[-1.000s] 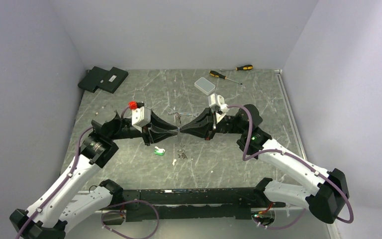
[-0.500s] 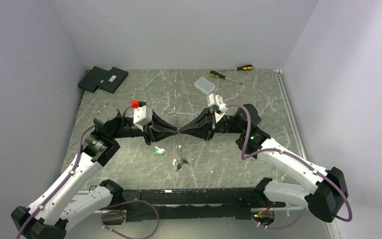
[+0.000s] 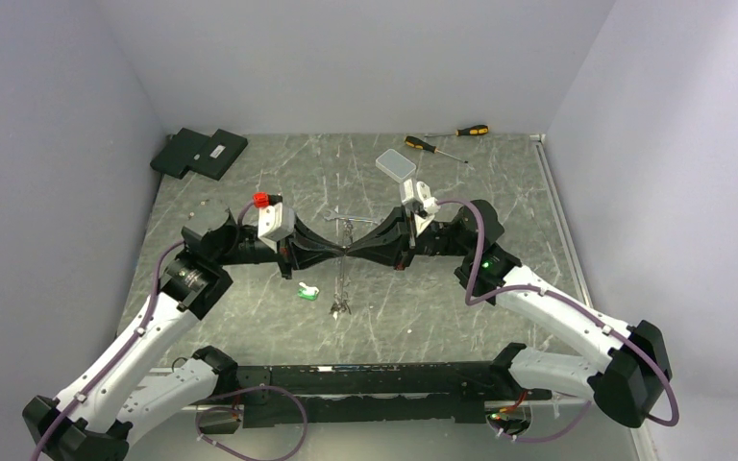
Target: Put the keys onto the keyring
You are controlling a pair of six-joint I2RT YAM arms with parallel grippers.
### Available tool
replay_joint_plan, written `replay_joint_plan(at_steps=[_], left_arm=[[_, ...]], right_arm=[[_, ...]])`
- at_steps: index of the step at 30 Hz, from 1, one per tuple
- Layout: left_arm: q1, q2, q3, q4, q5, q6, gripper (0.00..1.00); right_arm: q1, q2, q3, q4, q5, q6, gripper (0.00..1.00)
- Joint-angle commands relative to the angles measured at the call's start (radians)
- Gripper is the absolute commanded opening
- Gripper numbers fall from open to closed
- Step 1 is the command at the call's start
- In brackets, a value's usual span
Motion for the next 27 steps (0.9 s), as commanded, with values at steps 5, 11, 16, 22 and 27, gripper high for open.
replay_joint_plan(at_steps=[5,11,16,22,27], left_arm=[[0.002,0.003,0.041,-0.069,-0.036,0.051,0.00],[0.001,-0.002,0.096,-0.252,-0.177,0.154,0.00],[0.001,-0.016,0.129,-0.374,-0.331,0.226,0.00],[0.001,-0.040,0.124,-0.460,-0.646,0.262,0.00],[0.005,-0.054,0.096,-0.449,-0.855,0.253,0.00]], right_arm=[[0.005,-0.004,0.027,0.059,-0.007,0.004,0.29],[0.005,-0.030,0.025,-0.067,0.045,-0.076,0.50],[0.005,-0.040,0.021,-0.150,0.107,-0.121,0.51],[0.006,-0.006,0.031,-0.243,0.150,-0.174,0.51],[0.014,0.056,0.048,-0.305,0.183,-0.199,0.51]])
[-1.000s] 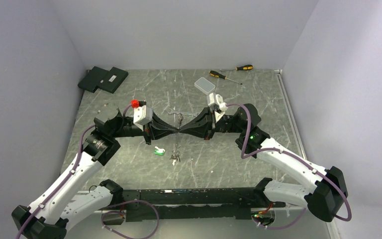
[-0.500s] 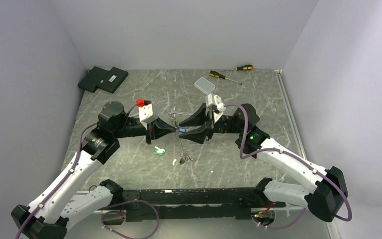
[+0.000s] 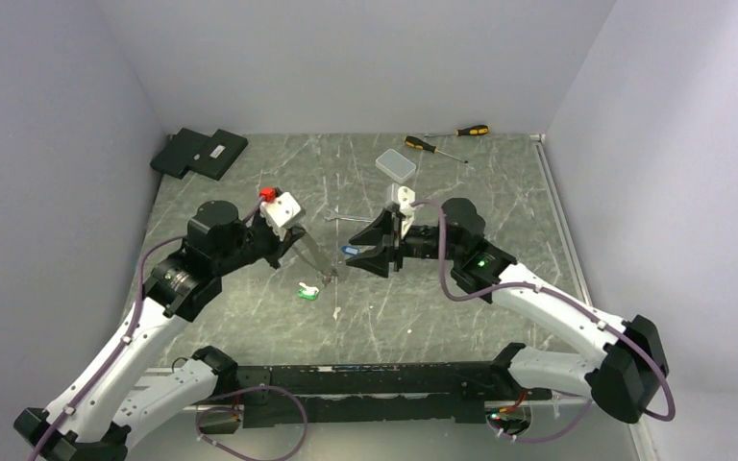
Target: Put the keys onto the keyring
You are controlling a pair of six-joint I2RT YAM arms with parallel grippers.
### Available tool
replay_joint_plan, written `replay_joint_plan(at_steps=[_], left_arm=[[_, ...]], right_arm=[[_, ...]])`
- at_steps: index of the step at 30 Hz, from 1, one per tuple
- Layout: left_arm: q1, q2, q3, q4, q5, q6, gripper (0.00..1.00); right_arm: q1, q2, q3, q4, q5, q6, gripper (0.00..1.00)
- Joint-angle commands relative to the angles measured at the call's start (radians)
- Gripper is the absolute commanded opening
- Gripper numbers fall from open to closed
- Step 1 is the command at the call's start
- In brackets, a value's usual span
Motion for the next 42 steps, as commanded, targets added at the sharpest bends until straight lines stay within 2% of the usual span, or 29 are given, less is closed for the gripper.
replay_joint_plan(at_steps=[1,6,10,15,26,33,42], left_arm=[[0.007,-0.022,0.012,0.021,-0.285,0.016,0.00],[0.040,-0.012,0.001,0.015,-0.457,0.014,0.00],[0.076,-0.019,-0.016,0.018,-0.545,0.000,0.00],[0.117,-0.043,-0.042,0.029,-0.603,-0.024,0.00],[0.185,-0.074,-0.056,0.026,-0.743,-0.072,0.00],[0.213,-0.095,-0.064,0.031,-0.715,-0.081,0.00],[0.216,-0.122,-0.073,0.035,-0.693,-0.083,0.00]], right_arm=[[0.019,0.062,0.052,-0.068,0.074,-0.046,0.51],[0.080,0.205,0.142,-0.213,0.321,-0.035,0.49],[0.163,0.334,0.231,-0.276,0.507,0.034,0.47],[0.211,0.482,0.300,-0.337,0.620,0.165,0.36],[0.293,0.707,0.431,-0.422,0.702,0.286,0.32],[0.325,0.845,0.577,-0.561,0.754,0.314,0.33],[0.355,0.945,0.680,-0.676,0.802,0.291,0.38]])
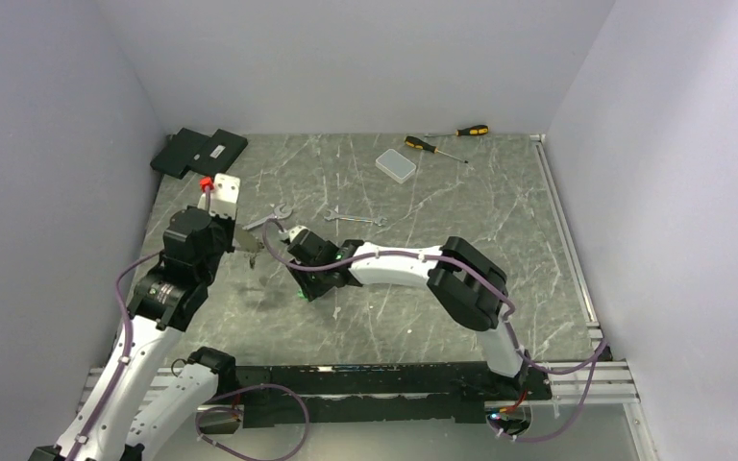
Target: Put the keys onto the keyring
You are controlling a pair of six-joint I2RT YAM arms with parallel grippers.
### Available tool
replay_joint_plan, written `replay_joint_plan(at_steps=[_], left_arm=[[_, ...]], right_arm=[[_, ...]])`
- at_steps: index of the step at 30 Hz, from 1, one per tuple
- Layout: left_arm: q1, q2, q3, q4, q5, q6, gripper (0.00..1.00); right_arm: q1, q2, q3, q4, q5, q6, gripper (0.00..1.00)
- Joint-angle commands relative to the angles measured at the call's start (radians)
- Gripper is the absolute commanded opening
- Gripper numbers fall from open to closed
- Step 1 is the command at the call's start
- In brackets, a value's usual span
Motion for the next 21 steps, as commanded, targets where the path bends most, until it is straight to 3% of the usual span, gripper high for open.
replay_joint_plan(at_steps=[1,9,18,21], left_arm=[[0.004,-0.023,0.002,0.063,0.009,-0.018,0.00],[0.005,-0.026,-0.001,0.064,0.015,-0.018,0.00],[0.005,-0.015,-0.002,0.066,0.029,-0.019,0.00],[0.005,-0.011,-0.003,0.068,0.038,-0.018,0.00]], right_arm=[[0.019,0.024,0.071,-0.079,0.053,-0.007,0.38],[0.029,0.038,0.079,-0.102,0.085,-0.026,0.34],[0.028,0.013,0.045,-0.092,0.115,-0.046,0.05],[0.024,-0.025,0.023,-0.081,0.150,-0.062,0.00]])
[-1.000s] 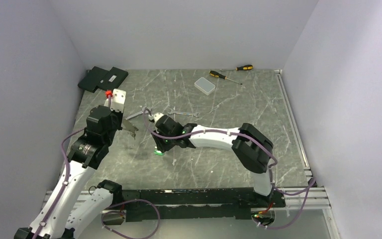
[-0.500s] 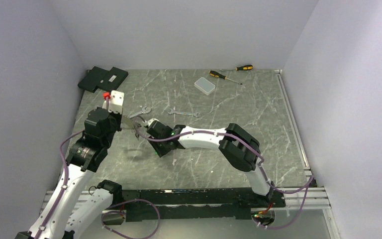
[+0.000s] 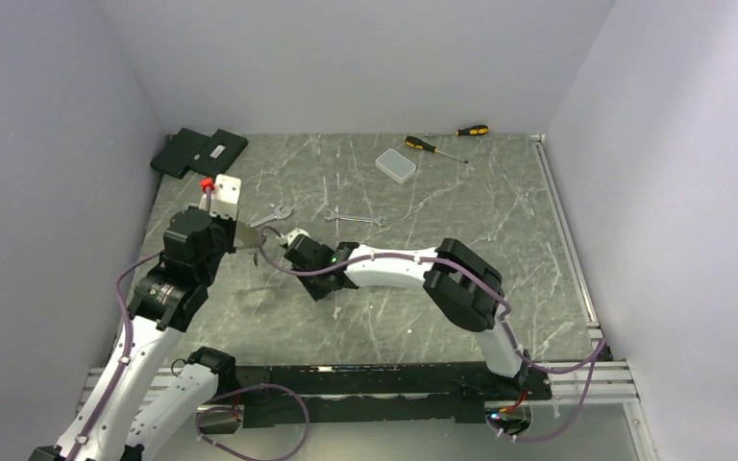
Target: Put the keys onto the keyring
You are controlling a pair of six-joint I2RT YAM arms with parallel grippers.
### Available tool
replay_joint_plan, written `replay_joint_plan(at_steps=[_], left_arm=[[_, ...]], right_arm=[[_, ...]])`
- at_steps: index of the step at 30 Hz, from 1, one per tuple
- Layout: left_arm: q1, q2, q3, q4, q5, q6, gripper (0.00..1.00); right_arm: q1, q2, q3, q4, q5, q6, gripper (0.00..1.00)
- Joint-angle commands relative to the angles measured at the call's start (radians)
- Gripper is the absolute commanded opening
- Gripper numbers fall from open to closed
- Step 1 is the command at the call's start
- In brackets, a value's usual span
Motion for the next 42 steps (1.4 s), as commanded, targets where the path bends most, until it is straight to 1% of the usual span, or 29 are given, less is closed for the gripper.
replay_joint_plan(at_steps=[1,6,10,12,13,14,15,17,18,21,25,31,35,38,42], left_arm=[[0.005,-0.003,0.003,0.065,0.020,-0.010,0.00],[0.005,-0.012,-0.005,0.080,0.067,0.001,0.00],[0.004,-0.025,-0.017,0.100,0.119,0.011,0.00],[0.004,-0.021,-0.017,0.100,0.137,0.012,0.00],[0.004,-0.018,-0.015,0.099,0.145,0.013,0.00],[0.005,-0.015,-0.014,0.097,0.152,0.013,0.00],[0.005,-0.012,-0.013,0.098,0.157,0.014,0.00],[0.004,-0.009,-0.014,0.098,0.170,0.015,0.00],[0.004,-0.008,-0.014,0.098,0.175,0.016,0.00],[0.005,-0.004,-0.014,0.099,0.192,0.017,0.00],[0.004,0.003,-0.014,0.098,0.204,0.020,0.00],[0.005,0.008,-0.014,0.100,0.215,0.021,0.00],[0.004,0.013,-0.013,0.100,0.225,0.021,0.00],[0.004,0.013,-0.013,0.099,0.229,0.021,0.00],[0.005,0.015,-0.012,0.100,0.234,0.020,0.00]], right_arm=[[-0.002,-0.083,-0.035,0.014,0.070,-0.031,0.00],[-0.027,-0.193,-0.131,0.094,0.083,-0.081,0.00],[-0.050,-0.302,-0.223,0.178,0.061,-0.149,0.00],[-0.083,-0.352,-0.266,0.230,-0.057,-0.171,0.00],[-0.106,-0.372,-0.286,0.257,-0.147,-0.171,0.00],[-0.136,-0.376,-0.300,0.280,-0.274,-0.165,0.00],[-0.161,-0.367,-0.302,0.288,-0.352,-0.157,0.00],[-0.200,-0.330,-0.293,0.273,-0.451,-0.150,0.00],[-0.211,-0.313,-0.290,0.266,-0.474,-0.152,0.00],[-0.213,-0.270,-0.278,0.243,-0.507,-0.173,0.00],[-0.218,-0.266,-0.297,0.254,-0.502,-0.167,0.00],[-0.251,-0.295,-0.394,0.270,-0.505,-0.158,0.00],[-0.260,-0.310,-0.441,0.254,-0.475,-0.171,0.00],[-0.260,-0.324,-0.473,0.253,-0.452,-0.176,0.05],[-0.262,-0.346,-0.501,0.265,-0.448,-0.175,0.19]])
